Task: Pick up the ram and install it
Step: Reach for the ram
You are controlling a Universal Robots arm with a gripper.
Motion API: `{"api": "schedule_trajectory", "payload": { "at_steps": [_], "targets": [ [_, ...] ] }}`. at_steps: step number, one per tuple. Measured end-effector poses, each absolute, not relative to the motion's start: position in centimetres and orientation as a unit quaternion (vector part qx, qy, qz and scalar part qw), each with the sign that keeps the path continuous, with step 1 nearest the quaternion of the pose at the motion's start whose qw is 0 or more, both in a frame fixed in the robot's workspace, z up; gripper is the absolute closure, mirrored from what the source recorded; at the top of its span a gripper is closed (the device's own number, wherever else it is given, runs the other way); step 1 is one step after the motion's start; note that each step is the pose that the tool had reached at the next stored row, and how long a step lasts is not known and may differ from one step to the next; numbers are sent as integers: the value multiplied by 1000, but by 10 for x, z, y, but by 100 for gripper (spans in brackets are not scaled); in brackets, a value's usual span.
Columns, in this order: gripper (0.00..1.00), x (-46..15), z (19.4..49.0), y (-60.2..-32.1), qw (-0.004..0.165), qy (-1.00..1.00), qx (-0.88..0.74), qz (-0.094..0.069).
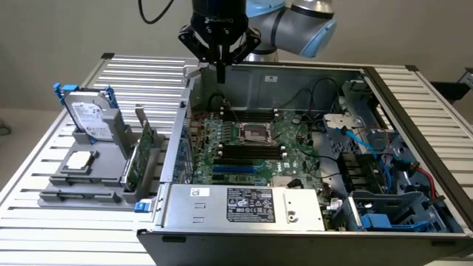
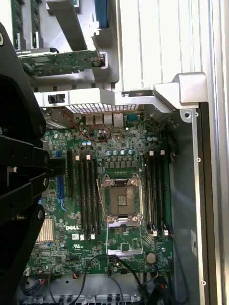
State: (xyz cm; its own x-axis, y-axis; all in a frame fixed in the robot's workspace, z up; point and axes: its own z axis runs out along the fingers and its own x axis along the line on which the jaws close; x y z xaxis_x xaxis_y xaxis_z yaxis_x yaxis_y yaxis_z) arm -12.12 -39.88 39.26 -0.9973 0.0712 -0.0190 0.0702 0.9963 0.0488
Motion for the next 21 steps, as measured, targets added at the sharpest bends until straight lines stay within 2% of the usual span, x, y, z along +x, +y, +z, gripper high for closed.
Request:
{"api": "schedule_trajectory", "payload": {
  "at_steps": [5,21],
  "targets": [
    [89,-123,393,-399,10,999,35,24],
    [89,-195,391,-426,10,999,35,24]
  ]
}}
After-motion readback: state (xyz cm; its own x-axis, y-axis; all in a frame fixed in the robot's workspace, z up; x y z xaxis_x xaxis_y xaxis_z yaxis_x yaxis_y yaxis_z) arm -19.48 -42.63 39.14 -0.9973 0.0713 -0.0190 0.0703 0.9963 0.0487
